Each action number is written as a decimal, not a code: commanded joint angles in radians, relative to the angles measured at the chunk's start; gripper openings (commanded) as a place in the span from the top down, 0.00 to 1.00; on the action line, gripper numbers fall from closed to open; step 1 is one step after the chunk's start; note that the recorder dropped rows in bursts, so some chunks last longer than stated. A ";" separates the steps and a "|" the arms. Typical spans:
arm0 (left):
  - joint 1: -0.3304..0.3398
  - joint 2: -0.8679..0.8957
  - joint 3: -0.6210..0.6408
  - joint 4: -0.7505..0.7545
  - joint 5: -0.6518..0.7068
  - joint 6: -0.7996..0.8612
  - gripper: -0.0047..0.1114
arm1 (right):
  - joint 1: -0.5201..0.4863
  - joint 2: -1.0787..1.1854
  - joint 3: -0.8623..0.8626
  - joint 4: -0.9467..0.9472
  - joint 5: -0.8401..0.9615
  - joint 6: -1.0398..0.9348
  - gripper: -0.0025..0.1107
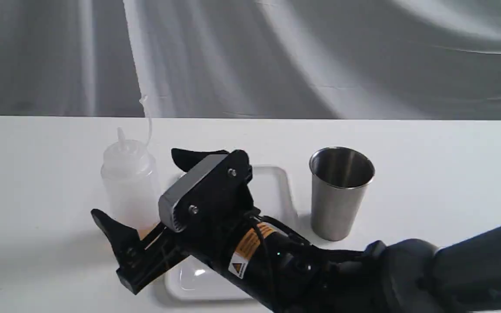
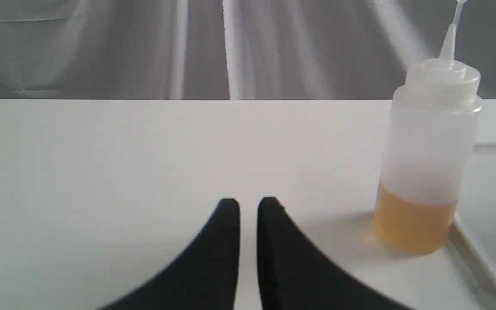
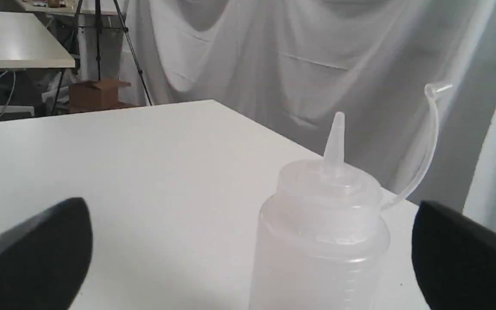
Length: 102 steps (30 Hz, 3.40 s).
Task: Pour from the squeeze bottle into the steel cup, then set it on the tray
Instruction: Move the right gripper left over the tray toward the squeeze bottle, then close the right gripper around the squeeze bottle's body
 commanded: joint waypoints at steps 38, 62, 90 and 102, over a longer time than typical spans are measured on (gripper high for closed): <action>0.003 -0.003 0.004 0.000 -0.010 0.000 0.89 | -0.025 0.359 -0.398 0.120 0.177 -0.026 0.05; 0.003 -0.003 0.004 0.000 -0.010 0.000 0.89 | -0.048 0.427 -0.493 0.176 0.163 -0.051 0.05; 0.003 -0.003 0.004 0.000 -0.010 0.000 0.89 | -0.059 0.517 -0.616 0.112 0.214 -0.054 0.05; 0.003 -0.003 0.004 0.000 -0.010 -0.002 0.89 | -0.059 0.521 -0.621 0.109 0.226 -0.045 0.25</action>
